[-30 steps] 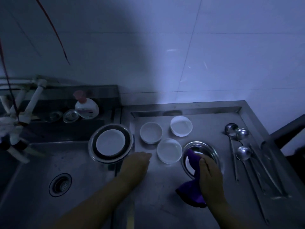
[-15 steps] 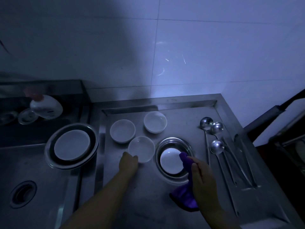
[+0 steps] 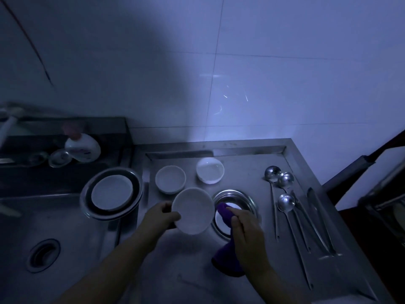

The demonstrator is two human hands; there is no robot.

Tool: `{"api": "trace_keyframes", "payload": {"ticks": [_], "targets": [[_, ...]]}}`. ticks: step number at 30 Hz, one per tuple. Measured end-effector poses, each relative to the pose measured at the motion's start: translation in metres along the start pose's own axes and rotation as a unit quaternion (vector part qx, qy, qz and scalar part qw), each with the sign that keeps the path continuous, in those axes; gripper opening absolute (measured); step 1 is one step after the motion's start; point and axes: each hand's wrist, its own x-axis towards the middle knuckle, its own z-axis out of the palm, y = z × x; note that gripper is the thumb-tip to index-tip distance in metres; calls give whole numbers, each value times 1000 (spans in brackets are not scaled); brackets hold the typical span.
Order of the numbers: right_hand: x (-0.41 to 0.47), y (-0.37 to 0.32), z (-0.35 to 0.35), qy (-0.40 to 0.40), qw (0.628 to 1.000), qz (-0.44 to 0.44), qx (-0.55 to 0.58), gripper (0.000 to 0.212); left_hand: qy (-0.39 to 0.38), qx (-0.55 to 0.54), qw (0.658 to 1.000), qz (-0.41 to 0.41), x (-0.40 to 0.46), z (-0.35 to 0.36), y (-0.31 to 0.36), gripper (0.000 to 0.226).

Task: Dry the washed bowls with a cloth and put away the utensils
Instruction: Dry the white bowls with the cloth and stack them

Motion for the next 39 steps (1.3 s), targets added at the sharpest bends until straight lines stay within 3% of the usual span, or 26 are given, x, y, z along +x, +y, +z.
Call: {"api": "trace_keyframes", "payload": {"ticks": [7,13,18,22,26,31,34,39], "targets": [[4,-64,10,25,991,-130,8,23,-4,75,983,167,-65,-22,53,27],[6,-109,2,75,970,-229,0,18,104,230,905,342,-107,-40,84,34],[18,-135,-4,141,922,-341,-114,23,142,247,851,441,-129,-49,104,42],[24,-145,-3,189,887,-371,-200,24,169,248,814,498,-143,-53,118,40],[16,-158,5,163,881,-376,-237,26,185,201,822,500,-149,-52,123,31],[4,-200,16,99,953,-248,-141,9,200,116,852,470,-150,-47,126,28],[4,-217,16,52,978,-195,-58,14,208,76,861,458,-148,-53,126,27],[-14,-225,20,65,927,-351,-116,25,154,-18,893,422,-145,-64,129,18]]}}
